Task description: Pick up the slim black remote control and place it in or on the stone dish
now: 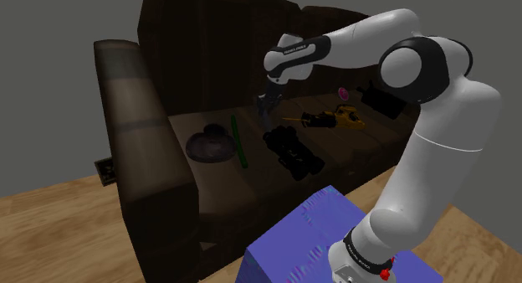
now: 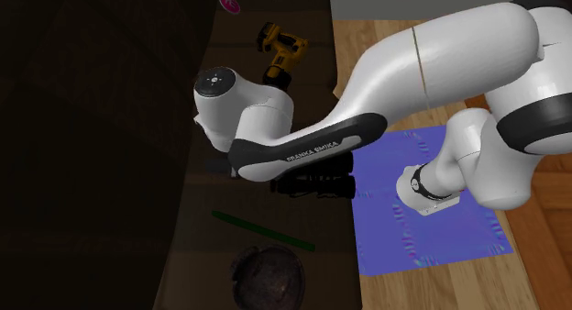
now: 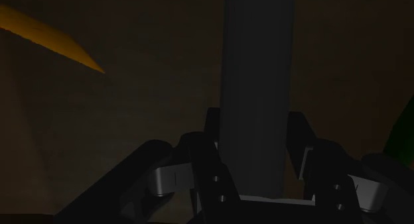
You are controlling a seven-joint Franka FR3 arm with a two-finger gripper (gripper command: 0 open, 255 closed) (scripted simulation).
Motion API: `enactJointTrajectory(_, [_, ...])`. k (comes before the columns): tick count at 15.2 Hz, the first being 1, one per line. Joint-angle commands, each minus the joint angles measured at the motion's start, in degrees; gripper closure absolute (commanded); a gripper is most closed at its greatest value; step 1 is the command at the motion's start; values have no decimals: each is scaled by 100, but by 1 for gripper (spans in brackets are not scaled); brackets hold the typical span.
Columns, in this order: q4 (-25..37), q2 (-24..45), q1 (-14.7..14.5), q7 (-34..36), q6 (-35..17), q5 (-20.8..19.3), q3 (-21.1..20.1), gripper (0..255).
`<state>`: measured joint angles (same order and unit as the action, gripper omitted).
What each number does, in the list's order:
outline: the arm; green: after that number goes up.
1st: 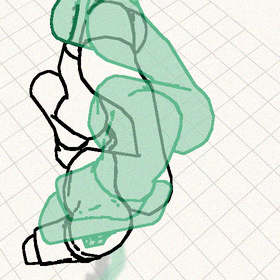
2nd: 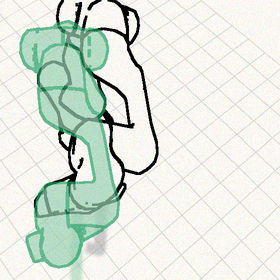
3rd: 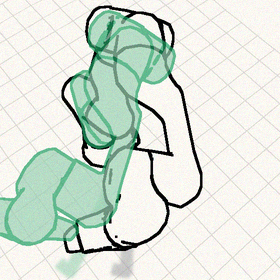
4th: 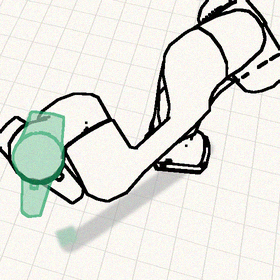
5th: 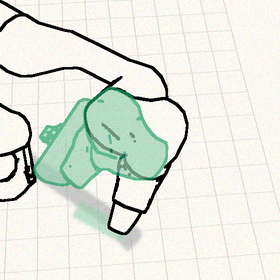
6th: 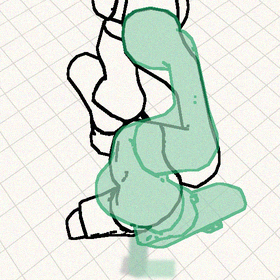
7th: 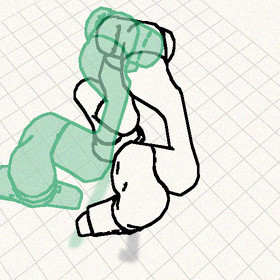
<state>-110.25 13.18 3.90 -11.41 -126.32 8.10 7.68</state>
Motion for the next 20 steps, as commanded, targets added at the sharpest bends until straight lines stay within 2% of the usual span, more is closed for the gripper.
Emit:
enactJointTrajectory(1, [89,-54,-1,21,143,-20,5,255])
enactJointTrajectory(20, [973,-453,-6,190,1414,-161,36,255])
